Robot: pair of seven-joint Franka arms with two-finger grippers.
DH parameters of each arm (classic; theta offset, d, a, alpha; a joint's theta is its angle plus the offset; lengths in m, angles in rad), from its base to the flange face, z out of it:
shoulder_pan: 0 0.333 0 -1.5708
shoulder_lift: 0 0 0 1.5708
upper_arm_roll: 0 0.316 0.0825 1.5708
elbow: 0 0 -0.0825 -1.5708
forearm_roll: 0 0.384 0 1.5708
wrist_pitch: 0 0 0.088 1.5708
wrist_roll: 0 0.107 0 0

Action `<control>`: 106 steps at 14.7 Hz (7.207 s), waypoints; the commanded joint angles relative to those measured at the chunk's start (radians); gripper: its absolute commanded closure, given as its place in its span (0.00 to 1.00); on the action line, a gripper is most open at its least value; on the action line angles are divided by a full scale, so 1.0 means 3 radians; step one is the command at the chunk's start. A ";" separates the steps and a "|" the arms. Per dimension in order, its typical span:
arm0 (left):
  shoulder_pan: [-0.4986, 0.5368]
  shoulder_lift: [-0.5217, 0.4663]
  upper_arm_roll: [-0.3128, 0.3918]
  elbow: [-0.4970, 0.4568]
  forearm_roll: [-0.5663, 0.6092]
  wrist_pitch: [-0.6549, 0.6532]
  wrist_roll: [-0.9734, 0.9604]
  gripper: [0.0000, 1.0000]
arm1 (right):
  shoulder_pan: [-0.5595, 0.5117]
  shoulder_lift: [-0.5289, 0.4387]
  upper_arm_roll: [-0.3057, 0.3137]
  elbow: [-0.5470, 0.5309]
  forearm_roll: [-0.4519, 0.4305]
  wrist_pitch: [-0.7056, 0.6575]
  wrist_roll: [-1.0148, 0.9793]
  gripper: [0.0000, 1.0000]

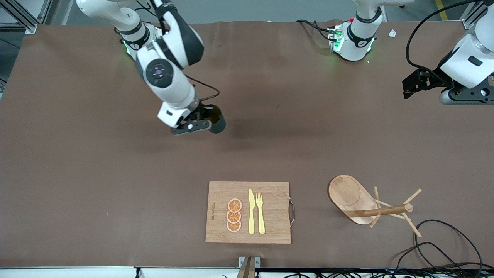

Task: Pass cup and hang on rack
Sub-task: 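Lift and carry the mug with the right gripper toward the table middle, then set the mug down, open the right gripper while the left gripper approaches, then lower the left gripper over the mug handle while the right gripper withdraws, then close the left gripper on the teal mug's handle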

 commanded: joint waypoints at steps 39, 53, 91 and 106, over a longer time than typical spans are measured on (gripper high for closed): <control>-0.0077 0.0229 -0.0654 -0.0009 -0.0002 0.0085 -0.1528 0.00 | -0.0342 0.0315 -0.0071 0.0853 -0.0107 -0.0766 -0.0368 0.00; -0.1181 0.1093 -0.0931 0.0011 0.0474 0.0560 -0.3437 0.00 | -0.2250 -0.0059 -0.0076 0.1057 -0.0286 -0.1708 -0.2170 0.00; -0.3063 0.3011 -0.0532 0.0364 0.3317 0.1251 -0.7482 0.34 | -0.2327 -0.0075 -0.0046 0.1722 -0.0588 -0.2148 -0.1472 0.00; -0.3155 0.3266 -0.0532 0.0717 0.3265 0.0955 -0.7487 0.40 | -0.2128 -0.0617 -0.0040 0.1405 -0.0271 -0.2388 -0.0927 0.00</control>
